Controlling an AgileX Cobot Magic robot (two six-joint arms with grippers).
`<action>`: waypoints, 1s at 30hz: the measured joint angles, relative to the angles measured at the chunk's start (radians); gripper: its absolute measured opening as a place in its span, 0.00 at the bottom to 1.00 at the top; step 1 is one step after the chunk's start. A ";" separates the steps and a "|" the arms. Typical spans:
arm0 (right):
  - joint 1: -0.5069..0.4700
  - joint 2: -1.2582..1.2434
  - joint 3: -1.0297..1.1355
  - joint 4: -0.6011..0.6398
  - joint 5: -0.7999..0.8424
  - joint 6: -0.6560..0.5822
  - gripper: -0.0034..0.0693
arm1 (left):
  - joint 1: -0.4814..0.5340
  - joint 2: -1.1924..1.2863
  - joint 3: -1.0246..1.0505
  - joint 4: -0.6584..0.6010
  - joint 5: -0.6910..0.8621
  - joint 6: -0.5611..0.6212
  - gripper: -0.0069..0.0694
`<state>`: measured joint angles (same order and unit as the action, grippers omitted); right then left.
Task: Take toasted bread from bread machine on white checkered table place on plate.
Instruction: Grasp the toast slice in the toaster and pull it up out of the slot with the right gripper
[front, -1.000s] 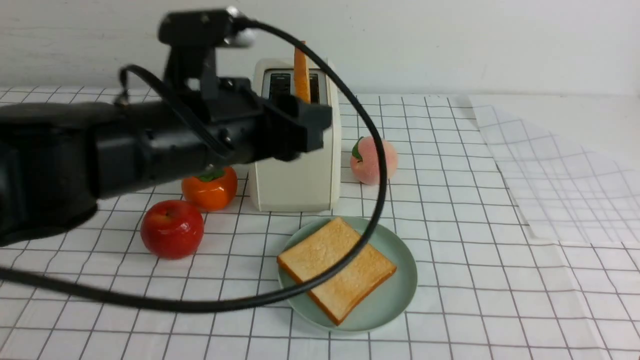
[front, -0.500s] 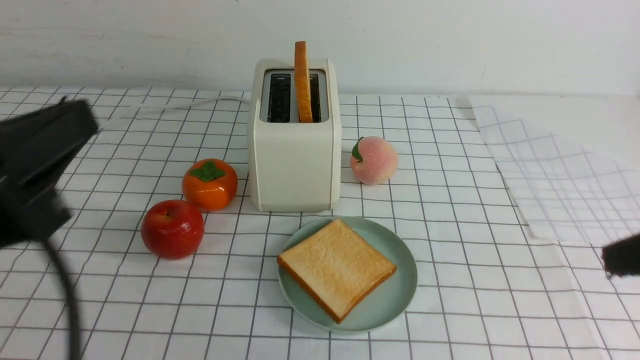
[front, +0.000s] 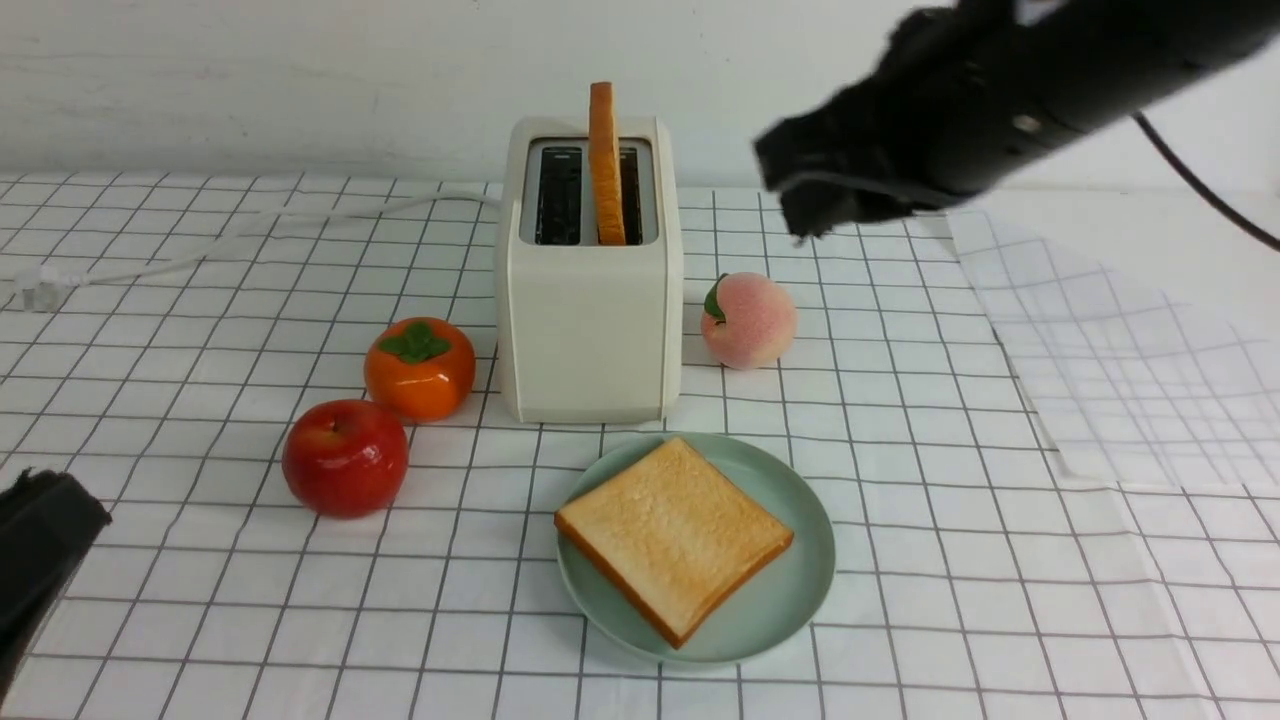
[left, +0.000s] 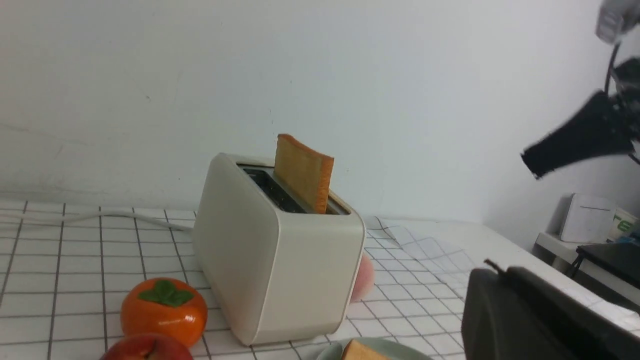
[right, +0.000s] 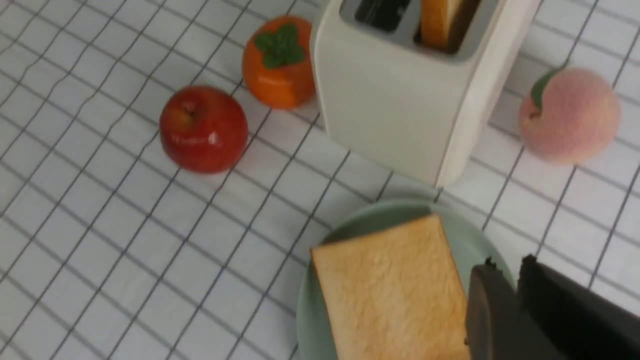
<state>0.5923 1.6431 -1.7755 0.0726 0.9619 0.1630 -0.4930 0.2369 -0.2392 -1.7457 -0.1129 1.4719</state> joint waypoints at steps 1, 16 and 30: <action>0.014 0.043 -0.049 -0.032 -0.015 0.027 0.18 | 0.000 0.000 0.007 0.000 0.000 0.000 0.07; 0.037 0.553 -0.508 -0.238 -0.294 0.158 0.78 | 0.000 -0.001 0.018 0.000 0.003 0.000 0.07; 0.024 0.686 -0.541 -0.406 -0.319 0.287 0.38 | 0.000 -0.002 0.018 0.003 0.051 0.000 0.07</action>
<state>0.6158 2.3296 -2.3167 -0.3337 0.6425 0.4502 -0.4930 0.2351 -0.2210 -1.7430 -0.0619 1.4719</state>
